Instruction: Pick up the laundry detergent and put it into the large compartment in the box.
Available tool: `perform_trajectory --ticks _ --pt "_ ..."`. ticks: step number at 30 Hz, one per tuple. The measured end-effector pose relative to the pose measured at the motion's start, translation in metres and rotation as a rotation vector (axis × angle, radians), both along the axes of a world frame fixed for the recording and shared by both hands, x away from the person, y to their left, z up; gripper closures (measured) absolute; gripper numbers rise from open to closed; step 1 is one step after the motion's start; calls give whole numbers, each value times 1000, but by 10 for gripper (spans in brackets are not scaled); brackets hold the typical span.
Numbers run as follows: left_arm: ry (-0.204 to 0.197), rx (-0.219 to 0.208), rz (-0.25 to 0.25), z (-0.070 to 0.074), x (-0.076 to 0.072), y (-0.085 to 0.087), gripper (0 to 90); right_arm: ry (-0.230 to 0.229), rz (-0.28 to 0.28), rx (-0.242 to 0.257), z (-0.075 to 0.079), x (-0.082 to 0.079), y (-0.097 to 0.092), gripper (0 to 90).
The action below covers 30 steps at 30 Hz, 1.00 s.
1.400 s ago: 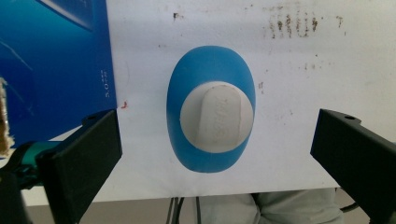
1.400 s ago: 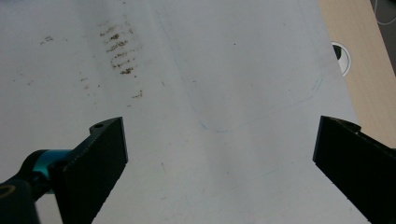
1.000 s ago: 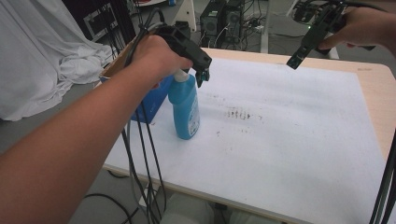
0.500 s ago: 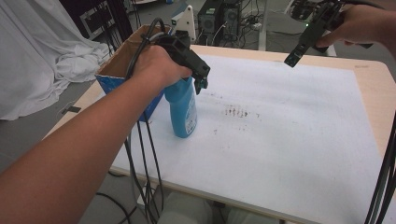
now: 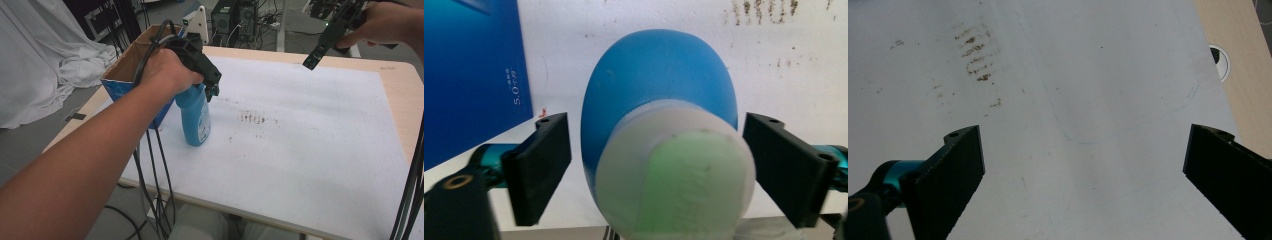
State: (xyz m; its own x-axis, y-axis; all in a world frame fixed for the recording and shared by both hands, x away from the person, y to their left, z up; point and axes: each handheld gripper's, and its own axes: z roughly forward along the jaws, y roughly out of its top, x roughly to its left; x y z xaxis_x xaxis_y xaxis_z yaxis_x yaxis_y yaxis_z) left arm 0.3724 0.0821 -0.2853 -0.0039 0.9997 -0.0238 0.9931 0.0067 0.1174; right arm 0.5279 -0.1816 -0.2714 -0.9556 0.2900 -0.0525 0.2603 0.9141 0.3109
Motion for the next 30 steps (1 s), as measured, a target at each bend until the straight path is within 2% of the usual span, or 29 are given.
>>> perform_trajectory --ticks 6,11,19,24,30 --pt "-2 3 -3 0 0 -1 192 5 -16 -4 1 -1 -1 21" --pt "7 14 -4 0 1 -1 247 -1 -6 1 1 -1 -1 21" --pt "3 22 10 0 1 0 287 -2 -5 7 0 -2 1 21" --pt "-3 10 9 1 1 1 369 1 -9 3 0 -3 1 21" --pt "-1 11 11 1 1 1 372 0 -3 1 -1 -3 0 21"
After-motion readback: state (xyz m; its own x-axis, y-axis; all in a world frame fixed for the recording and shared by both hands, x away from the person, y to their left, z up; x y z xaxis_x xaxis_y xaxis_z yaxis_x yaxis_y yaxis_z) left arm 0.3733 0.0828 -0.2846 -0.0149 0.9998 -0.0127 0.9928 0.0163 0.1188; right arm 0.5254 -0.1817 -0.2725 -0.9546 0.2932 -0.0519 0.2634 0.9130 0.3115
